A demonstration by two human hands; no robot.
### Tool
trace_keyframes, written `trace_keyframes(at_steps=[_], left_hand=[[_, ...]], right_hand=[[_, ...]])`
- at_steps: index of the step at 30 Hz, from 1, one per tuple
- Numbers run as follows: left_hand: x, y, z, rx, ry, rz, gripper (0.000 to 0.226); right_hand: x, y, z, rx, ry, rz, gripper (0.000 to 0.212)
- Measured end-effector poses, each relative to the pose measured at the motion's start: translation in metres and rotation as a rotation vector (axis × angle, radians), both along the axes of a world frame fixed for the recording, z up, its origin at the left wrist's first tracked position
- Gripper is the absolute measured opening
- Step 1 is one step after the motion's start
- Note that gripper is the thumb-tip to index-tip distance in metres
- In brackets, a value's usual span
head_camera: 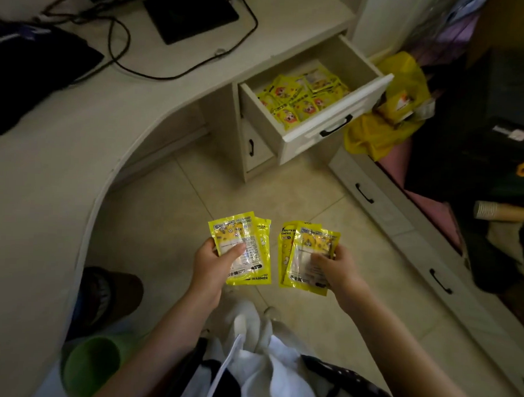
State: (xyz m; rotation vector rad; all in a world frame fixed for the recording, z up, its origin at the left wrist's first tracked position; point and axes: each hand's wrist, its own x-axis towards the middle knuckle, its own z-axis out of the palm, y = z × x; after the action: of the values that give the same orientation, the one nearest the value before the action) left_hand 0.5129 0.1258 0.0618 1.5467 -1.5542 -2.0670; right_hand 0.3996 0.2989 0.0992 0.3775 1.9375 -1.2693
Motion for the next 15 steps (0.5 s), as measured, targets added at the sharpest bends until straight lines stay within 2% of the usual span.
trace_keyframes(at_steps=[12, 15], left_hand=[[-0.159, -0.062, -0.004, 0.003, -0.011, -0.042, 0.018], [-0.203, -0.086, -0.004, 0.001, -0.01, -0.074, 0.019]], right_hand=[[-0.152, -0.052, -0.001, -0.025, 0.007, -0.093, 0.027], [-0.196, -0.072, 0.001, -0.007, 0.024, -0.099, 0.018]])
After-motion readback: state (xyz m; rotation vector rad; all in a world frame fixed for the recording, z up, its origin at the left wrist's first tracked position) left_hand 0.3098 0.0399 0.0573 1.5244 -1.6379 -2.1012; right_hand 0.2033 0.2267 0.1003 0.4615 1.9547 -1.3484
